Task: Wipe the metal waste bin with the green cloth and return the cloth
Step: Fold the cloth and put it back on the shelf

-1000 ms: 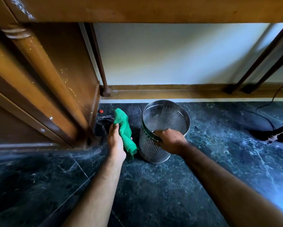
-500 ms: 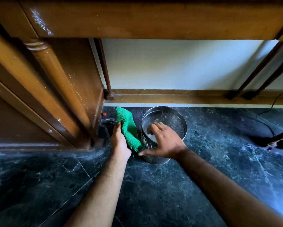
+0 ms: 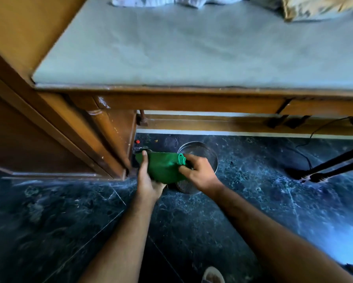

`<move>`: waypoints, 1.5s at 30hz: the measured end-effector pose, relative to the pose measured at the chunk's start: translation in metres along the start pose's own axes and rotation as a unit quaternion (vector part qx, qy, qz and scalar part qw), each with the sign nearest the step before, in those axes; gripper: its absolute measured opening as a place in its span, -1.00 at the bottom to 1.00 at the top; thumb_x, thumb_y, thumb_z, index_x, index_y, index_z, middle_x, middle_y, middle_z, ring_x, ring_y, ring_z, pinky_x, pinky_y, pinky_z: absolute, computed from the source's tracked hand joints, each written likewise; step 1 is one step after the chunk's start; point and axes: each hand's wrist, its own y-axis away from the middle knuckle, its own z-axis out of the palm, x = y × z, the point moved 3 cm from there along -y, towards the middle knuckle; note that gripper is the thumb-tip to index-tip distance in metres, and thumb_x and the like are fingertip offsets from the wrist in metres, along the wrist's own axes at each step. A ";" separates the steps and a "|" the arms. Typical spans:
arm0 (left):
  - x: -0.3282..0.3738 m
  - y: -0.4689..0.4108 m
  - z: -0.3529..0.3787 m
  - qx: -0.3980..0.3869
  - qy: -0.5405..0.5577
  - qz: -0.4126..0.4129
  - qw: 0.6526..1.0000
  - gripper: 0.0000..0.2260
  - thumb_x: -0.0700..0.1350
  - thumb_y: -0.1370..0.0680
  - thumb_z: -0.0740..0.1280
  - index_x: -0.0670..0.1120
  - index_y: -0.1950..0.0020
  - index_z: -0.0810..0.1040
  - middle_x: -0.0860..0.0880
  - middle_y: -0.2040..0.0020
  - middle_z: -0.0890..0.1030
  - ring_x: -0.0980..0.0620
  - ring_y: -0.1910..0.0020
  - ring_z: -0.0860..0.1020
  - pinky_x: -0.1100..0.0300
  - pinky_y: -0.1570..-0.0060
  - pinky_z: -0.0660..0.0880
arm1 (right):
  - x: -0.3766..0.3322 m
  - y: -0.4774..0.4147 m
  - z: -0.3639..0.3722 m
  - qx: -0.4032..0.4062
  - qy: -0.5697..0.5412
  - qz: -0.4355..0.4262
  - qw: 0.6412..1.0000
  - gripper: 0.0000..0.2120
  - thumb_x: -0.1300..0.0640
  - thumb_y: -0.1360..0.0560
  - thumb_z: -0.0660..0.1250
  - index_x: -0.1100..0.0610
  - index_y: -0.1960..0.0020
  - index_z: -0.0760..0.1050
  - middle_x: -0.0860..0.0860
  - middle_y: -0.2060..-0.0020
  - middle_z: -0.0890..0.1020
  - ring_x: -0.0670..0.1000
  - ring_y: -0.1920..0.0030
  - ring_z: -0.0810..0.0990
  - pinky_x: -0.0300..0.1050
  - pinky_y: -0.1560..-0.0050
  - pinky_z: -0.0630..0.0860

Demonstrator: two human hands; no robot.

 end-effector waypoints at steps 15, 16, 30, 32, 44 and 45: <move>0.160 0.204 0.112 -0.066 -0.200 0.055 0.976 -0.72 -0.16 -0.34 0.54 0.06 -0.02 0.71 -0.03 -0.06 0.76 -0.04 -0.02 0.72 0.13 0.22 0.64 | -0.223 0.074 -0.142 0.084 -0.123 0.080 0.986 -0.68 0.17 -0.46 0.43 -0.01 -0.20 0.65 -0.01 -0.10 0.74 0.03 -0.17 0.67 0.10 -0.32 0.53; 0.169 0.213 0.126 -0.074 -0.217 0.054 0.972 -0.71 -0.19 -0.34 0.53 0.03 -0.03 0.71 -0.06 -0.05 0.76 -0.06 0.00 0.73 0.11 0.22 0.65 | -0.233 0.076 -0.153 0.089 -0.121 0.083 0.985 -0.68 0.18 -0.46 0.44 0.01 -0.21 0.65 0.03 -0.11 0.73 0.07 -0.17 0.67 0.14 -0.32 0.52; 0.247 0.265 0.267 -0.063 -0.356 0.147 0.921 -0.80 -0.18 -0.46 0.52 -0.15 -0.07 0.70 -0.16 0.01 0.77 -0.11 0.05 0.74 0.03 0.07 0.67 | -0.328 0.060 -0.277 0.085 -0.159 0.145 0.973 -0.63 0.06 -0.35 0.62 0.16 -0.09 0.66 0.05 0.29 0.73 -0.03 0.45 0.67 -0.15 0.38 0.64; 0.249 0.258 0.280 -0.046 -0.366 0.150 0.917 -0.80 -0.16 -0.45 0.53 -0.14 -0.06 0.71 -0.15 0.03 0.77 -0.12 0.06 0.73 -0.04 0.03 0.64 | -0.335 0.047 -0.285 0.077 -0.168 0.141 0.973 -0.61 0.09 -0.37 0.61 0.20 -0.14 0.64 0.12 0.22 0.72 -0.02 0.41 0.67 -0.08 0.29 0.68; 0.296 0.173 0.303 0.032 -0.440 0.176 0.880 -0.77 -0.08 -0.37 0.61 -0.09 0.01 0.73 -0.12 0.11 0.77 -0.10 0.11 0.74 -0.02 0.12 0.70 | -0.329 -0.046 -0.285 0.080 -0.173 0.214 0.958 -0.74 0.27 -0.41 0.55 0.34 -0.05 0.64 0.28 0.05 0.73 0.17 0.09 0.75 -0.14 0.21 0.69; 0.298 0.164 0.303 0.035 -0.443 0.177 0.878 -0.75 -0.08 -0.36 0.61 -0.10 0.00 0.74 -0.12 0.11 0.77 -0.11 0.11 0.74 -0.05 0.11 0.71 | -0.327 -0.053 -0.282 0.090 -0.180 0.221 0.954 -0.71 0.28 -0.39 0.56 0.35 -0.07 0.64 0.28 0.05 0.73 0.18 0.09 0.75 -0.13 0.22 0.69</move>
